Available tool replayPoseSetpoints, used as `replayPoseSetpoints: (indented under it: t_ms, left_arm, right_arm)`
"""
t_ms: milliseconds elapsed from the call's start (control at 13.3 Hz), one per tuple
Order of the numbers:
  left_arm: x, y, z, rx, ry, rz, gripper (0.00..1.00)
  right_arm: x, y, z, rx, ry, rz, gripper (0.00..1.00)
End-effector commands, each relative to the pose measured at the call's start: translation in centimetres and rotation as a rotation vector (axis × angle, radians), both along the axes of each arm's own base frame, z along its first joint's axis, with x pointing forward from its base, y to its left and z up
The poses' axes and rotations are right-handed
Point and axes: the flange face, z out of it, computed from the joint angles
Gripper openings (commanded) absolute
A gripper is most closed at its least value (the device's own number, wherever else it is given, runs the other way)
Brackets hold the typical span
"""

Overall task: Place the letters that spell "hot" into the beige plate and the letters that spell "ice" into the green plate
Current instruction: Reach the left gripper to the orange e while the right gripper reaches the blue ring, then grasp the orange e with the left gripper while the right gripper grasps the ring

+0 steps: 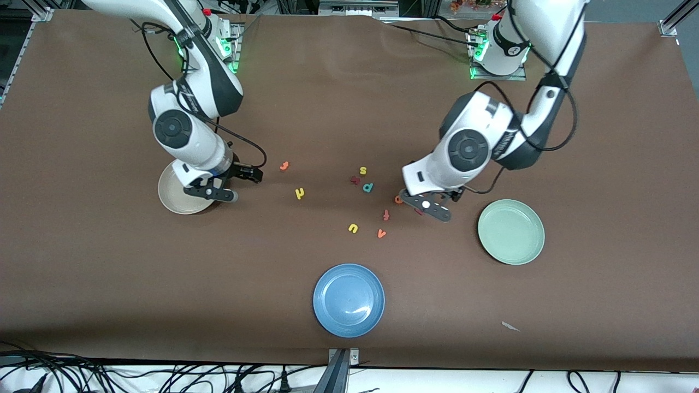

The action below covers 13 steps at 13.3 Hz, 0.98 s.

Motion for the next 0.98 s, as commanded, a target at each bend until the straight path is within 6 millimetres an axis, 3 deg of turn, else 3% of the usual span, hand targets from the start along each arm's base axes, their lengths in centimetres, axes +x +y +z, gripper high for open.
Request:
replayPoseSetpoints:
  t_ms: [0, 75, 225, 376, 526, 676, 751, 901]
  left_arm:
    - [-1.3, -4.2, -3.3, -0.007, -0.022, -0.046, 1.0]
    - [-1.8, -5.1, -4.5, -0.015, -0.03, -0.054, 0.95]
    - [-1.5, -4.3, -6.0, -0.008, -0.02, -0.052, 0.83]
    - [-0.9, -4.1, -7.3, -0.018, -0.042, -0.046, 0.81]
    - [-0.3, -3.4, -9.0, -0.027, -0.049, -0.028, 0.66]
    - [-0.6, -3.1, -10.2, -0.019, -0.033, -0.025, 0.65]
    - [-0.6, -3.1, -10.4, -0.022, -0.04, -0.026, 0.54]
    - [-0.7, -3.1, -11.2, -0.028, -0.048, -0.019, 0.53]
  right_arm:
    - [-0.2, 0.7, -2.8, 0.016, 0.003, 0.093, 0.84]
    - [-0.3, 0.7, -3.8, 0.009, 0.006, 0.137, 0.83]
    - [-1.1, 0.6, -5.4, 0.01, -0.006, 0.178, 0.79]
    - [-1.7, 0.6, -7.1, 0.014, 0.005, 0.213, 0.79]
    - [-2.0, 0.6, -8.0, 0.015, 0.022, 0.213, 0.79]
    - [-2.5, 0.6, -8.6, 0.012, 0.035, 0.217, 0.75]
    - [-2.7, 0.5, -8.8, 0.01, 0.041, 0.218, 0.73]
    - [-3.3, 0.4, -9.6, 0.009, 0.056, 0.219, 0.69]
